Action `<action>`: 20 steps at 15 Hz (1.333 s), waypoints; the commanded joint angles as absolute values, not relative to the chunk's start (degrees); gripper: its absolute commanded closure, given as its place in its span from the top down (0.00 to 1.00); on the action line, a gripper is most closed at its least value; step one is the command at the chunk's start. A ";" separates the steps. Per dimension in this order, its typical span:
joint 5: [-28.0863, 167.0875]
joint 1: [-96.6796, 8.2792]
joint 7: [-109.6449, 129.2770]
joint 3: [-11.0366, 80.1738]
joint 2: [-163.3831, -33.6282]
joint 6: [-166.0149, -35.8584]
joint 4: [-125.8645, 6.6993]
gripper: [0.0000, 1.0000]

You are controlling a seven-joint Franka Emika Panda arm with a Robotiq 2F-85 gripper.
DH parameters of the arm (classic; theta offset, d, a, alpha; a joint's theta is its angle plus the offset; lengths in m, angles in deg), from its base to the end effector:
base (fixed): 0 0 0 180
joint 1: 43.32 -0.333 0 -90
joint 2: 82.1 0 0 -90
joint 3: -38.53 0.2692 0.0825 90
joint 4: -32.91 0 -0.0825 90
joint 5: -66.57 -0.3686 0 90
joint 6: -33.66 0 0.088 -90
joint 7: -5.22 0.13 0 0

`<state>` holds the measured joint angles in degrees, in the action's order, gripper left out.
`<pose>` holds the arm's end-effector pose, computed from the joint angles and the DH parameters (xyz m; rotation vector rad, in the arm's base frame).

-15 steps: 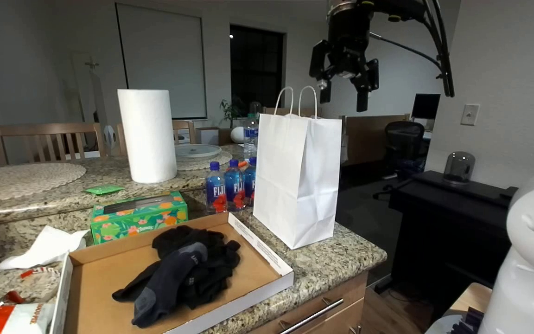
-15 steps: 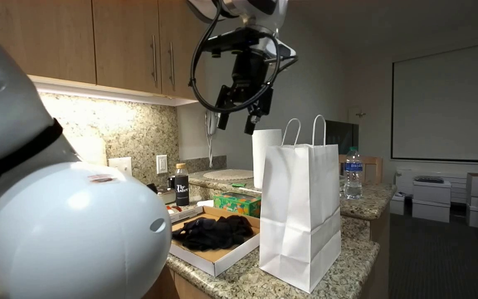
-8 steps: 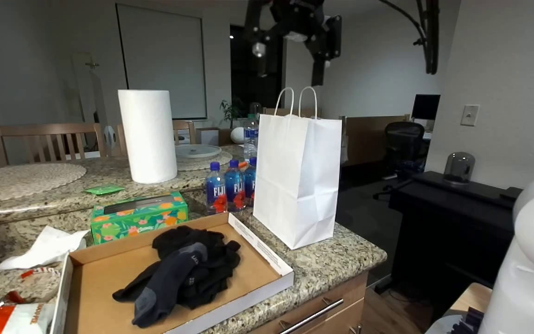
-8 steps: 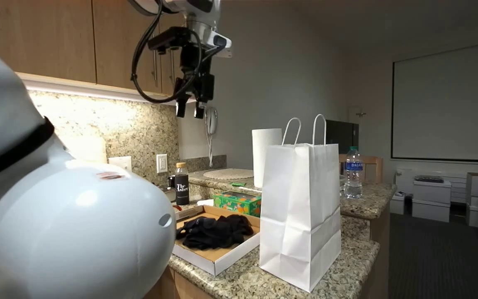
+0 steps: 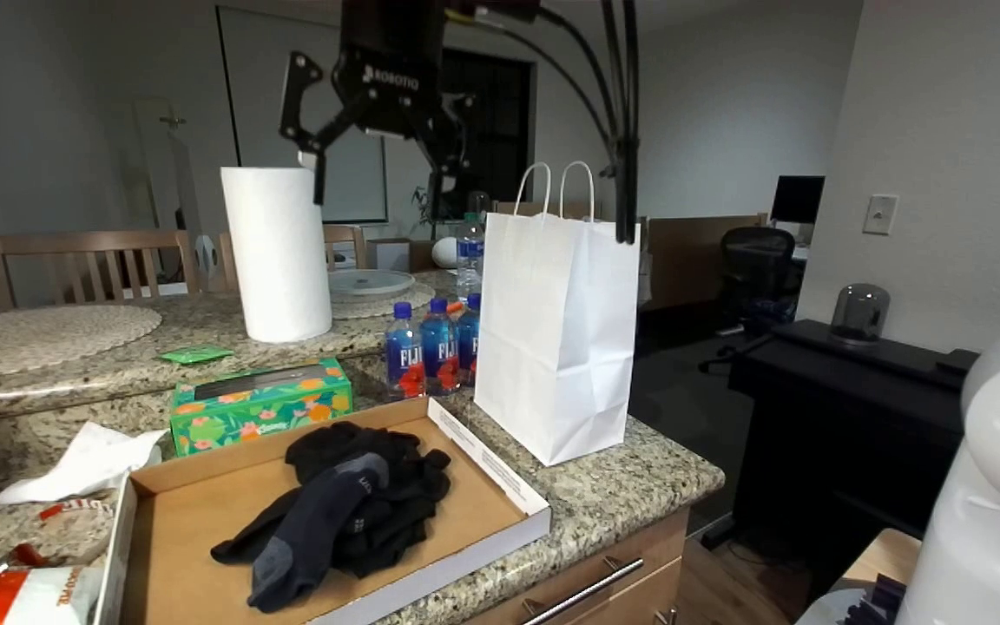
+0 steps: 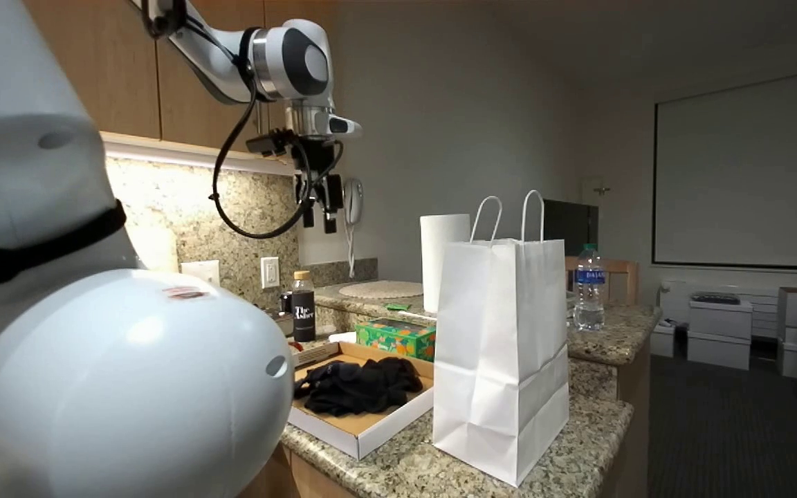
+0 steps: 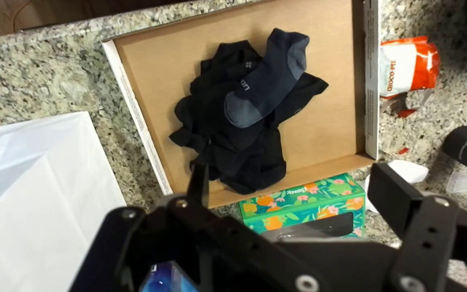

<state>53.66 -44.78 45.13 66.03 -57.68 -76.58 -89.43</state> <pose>0.3880 0.2581 0.5100 -2.9890 0.4082 -0.2001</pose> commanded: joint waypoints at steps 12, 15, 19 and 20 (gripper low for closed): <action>65.82 -55.89 56.19 60.34 -84.22 -95.13 -92.75 1.00; 68.46 -57.72 64.27 57.50 -88.02 -101.17 -92.88 1.00; 68.95 -60.36 70.00 54.62 -92.57 -104.32 -92.56 1.00; 68.26 -60.97 70.64 54.21 -93.65 -104.47 -92.53 1.00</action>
